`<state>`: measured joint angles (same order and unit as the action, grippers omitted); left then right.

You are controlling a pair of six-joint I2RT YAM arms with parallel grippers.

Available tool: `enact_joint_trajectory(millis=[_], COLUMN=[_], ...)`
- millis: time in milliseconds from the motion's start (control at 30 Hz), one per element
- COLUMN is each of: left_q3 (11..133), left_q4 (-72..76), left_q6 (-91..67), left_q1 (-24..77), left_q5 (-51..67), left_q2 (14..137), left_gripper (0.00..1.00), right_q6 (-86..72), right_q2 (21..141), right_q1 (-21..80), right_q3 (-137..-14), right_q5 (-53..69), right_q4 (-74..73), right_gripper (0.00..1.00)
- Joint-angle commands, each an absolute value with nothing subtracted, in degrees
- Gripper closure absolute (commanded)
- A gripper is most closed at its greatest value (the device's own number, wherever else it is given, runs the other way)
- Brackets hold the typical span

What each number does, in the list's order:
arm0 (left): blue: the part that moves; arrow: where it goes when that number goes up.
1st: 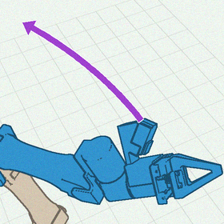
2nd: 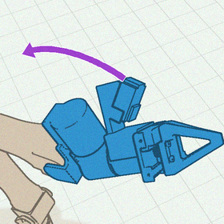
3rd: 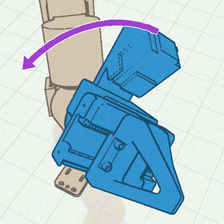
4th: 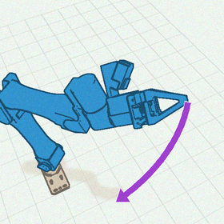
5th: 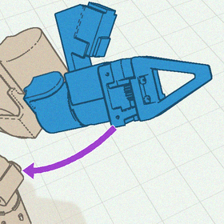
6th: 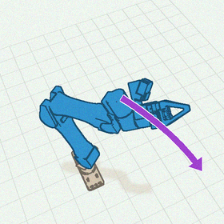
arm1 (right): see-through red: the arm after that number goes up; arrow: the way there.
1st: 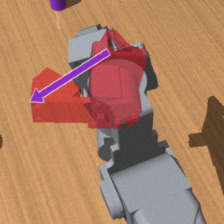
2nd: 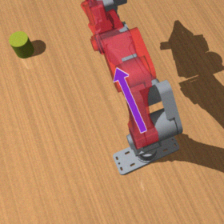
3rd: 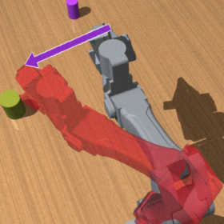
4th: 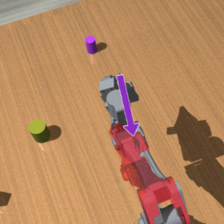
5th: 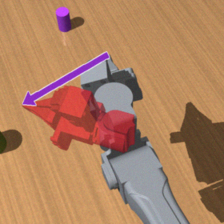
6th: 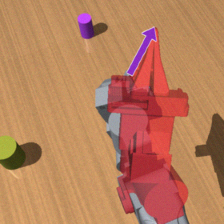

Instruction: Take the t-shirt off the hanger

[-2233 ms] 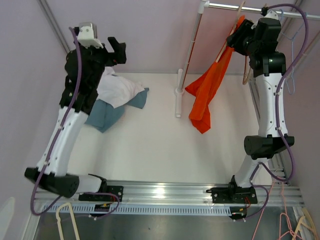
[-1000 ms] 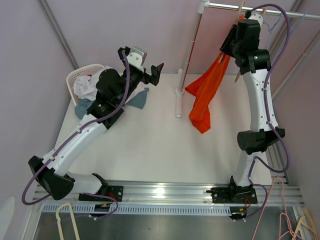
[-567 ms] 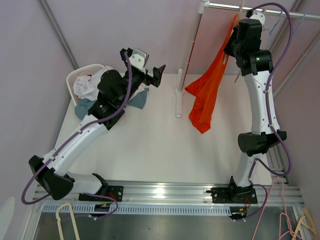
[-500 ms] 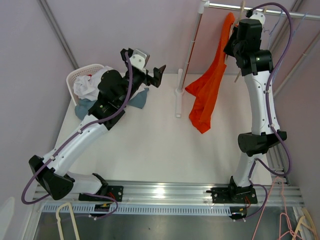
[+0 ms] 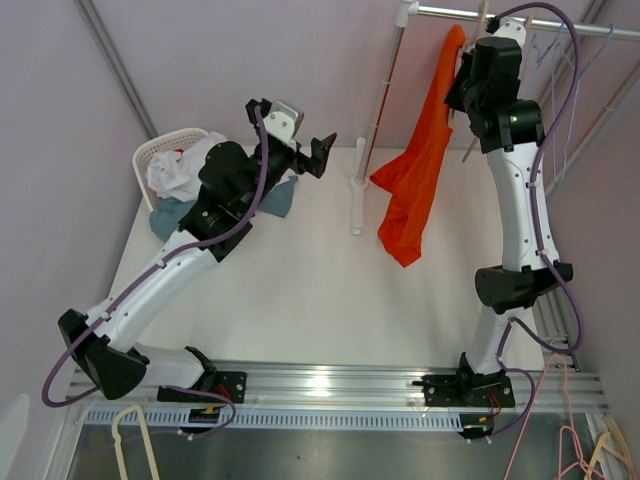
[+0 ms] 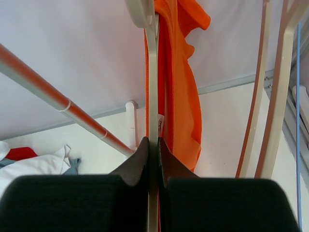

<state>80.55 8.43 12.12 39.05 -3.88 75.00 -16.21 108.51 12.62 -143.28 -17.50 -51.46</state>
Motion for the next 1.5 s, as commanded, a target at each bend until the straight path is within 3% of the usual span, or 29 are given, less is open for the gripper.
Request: enact_joint_trajectory(millis=[0,167,367,633,733,1000,1467], left_q3=[81.2,79.8,74.8,73.2,72.5,74.4,89.1], left_q4=[8.7,8.7,14.3,16.4,19.5,21.7,12.7], left_q6=[13.1,13.9,20.1,15.8,16.1,8.5,4.7], left_q1=[40.5,44.6,57.3,75.0,80.8,85.3,81.0], left_q5=[-3.0,-2.4,-7.8,-18.3,-21.2,-18.1,-33.3], left_q2=[74.3,73.6,72.3,73.6,74.8,79.3,96.3], left_gripper=[0.01,0.0,0.0,0.0,0.01,0.0,0.01], right_q6=[-13.5,-11.2,-10.9,-18.2,-20.2,-22.4,-24.7], right_q2=[103.0,99.2,94.6,81.1,79.5,76.9,75.4], right_q1=[13.4,14.8,17.5,21.1,22.4,25.8,28.0], right_q3=[-146.9,-147.0,-144.1,-120.7,-120.1,-120.1,-123.6], right_q5=[-16.2,-15.7,-17.2,-24.5,-26.1,-28.7,-25.6], right_q4=[-42.8,-40.1,-42.3,-41.0,-42.8,-46.4,-50.7], right_gripper=[1.0,1.0,1.0,1.0,1.0,1.0,1.0])
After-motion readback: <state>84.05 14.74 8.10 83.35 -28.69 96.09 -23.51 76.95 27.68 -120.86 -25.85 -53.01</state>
